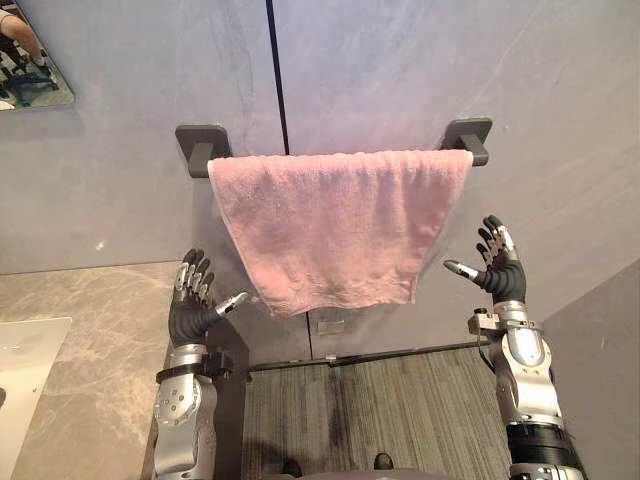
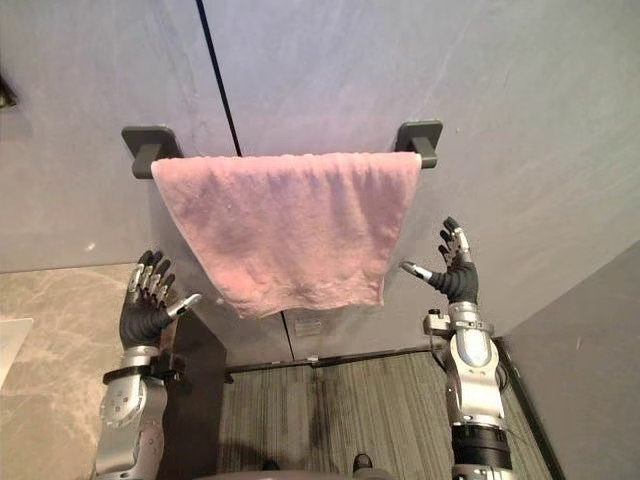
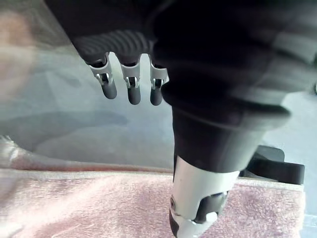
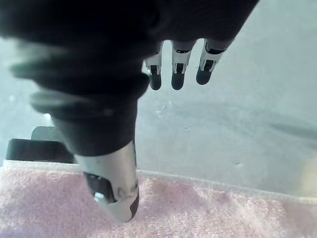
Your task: Organize washtable
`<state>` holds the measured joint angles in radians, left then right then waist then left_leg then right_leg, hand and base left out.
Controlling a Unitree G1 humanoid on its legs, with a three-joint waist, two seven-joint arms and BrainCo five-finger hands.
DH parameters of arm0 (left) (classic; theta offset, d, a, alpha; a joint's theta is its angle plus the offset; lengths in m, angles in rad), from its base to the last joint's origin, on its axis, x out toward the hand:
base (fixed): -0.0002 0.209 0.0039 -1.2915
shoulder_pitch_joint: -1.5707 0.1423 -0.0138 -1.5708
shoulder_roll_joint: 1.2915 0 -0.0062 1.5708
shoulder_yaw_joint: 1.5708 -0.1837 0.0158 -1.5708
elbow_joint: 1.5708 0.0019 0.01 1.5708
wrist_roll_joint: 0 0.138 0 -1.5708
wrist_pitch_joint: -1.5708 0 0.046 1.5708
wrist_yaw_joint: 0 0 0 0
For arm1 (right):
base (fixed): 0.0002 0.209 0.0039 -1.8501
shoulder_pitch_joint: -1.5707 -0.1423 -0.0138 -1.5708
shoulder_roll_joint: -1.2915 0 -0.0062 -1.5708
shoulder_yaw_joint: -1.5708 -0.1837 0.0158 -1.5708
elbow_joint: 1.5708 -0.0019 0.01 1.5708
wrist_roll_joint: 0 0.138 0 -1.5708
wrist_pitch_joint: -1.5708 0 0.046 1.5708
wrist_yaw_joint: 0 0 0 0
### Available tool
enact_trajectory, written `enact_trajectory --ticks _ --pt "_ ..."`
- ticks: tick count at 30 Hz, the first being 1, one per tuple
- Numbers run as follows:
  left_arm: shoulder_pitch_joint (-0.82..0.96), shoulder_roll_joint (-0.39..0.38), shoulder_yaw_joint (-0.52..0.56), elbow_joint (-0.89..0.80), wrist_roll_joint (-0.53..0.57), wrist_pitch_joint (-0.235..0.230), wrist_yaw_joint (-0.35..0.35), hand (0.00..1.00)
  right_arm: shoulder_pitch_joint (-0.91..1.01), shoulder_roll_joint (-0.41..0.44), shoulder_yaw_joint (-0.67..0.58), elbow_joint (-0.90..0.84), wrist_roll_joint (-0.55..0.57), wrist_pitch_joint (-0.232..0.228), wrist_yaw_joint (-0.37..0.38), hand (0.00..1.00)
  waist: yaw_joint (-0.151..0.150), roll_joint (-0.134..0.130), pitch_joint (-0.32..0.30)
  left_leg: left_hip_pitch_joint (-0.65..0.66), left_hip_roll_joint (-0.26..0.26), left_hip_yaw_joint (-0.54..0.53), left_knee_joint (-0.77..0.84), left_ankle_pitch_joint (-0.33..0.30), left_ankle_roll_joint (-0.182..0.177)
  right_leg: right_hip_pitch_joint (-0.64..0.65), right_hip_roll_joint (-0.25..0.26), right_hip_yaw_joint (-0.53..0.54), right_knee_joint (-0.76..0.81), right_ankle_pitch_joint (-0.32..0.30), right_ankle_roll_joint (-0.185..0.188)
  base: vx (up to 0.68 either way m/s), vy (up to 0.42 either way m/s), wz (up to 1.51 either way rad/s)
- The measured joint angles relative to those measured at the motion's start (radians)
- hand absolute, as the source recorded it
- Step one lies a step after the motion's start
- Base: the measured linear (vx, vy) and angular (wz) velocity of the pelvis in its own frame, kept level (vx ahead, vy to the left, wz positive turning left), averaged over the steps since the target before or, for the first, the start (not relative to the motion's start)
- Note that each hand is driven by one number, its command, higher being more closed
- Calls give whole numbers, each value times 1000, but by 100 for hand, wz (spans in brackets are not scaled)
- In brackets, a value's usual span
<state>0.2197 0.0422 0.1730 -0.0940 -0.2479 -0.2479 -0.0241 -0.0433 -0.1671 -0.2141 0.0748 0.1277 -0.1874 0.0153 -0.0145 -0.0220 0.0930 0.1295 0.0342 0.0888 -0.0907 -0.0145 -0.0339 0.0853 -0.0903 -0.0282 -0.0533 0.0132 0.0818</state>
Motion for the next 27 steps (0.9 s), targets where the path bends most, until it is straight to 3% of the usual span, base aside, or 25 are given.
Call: enact_trajectory --ticks 4,8,10,15,21,27 --pt "46 -26 20 17 2 4 -12 0 61 19 -24 -28 -5 0 0 0 -1 -1 0 0 0 0 -1 -1 0 -1 0 0 1 -2 2 -22 -28 0" --pt "65 -30 26 178 4 13 -19 0 139 28 -23 13 -60 0 -12 0 1 -2 0 0 0 -1 0 -1 0 0 0 -2 2 -4 3 -32 -36 1" --pt "70 -29 25 305 12 44 -18 0 168 32 -23 111 -71 2 -14 0 1 -3 0 0 1 -2 2 -1 0 0 0 -3 5 -4 3 -36 -35 1" --pt "88 -28 25 445 84 66 -16 0 241 72 -8 248 -112 23 -14 0 3 -3 -2 8 2 1 4 -1 0 1 0 -3 19 -10 1 -47 -34 -1" --pt "86 -24 14 603 222 76 11 0 289 111 37 396 -143 41 -14 0 7 -3 -5 13 9 13 9 -1 -1 -3 0 -1 31 -12 1 -55 -33 -4" --pt "72 -22 14 749 259 78 34 0 308 119 39 524 -171 43 -15 0 29 -2 -10 17 11 24 6 -1 -2 -3 1 1 32 -12 1 -40 -25 -3"
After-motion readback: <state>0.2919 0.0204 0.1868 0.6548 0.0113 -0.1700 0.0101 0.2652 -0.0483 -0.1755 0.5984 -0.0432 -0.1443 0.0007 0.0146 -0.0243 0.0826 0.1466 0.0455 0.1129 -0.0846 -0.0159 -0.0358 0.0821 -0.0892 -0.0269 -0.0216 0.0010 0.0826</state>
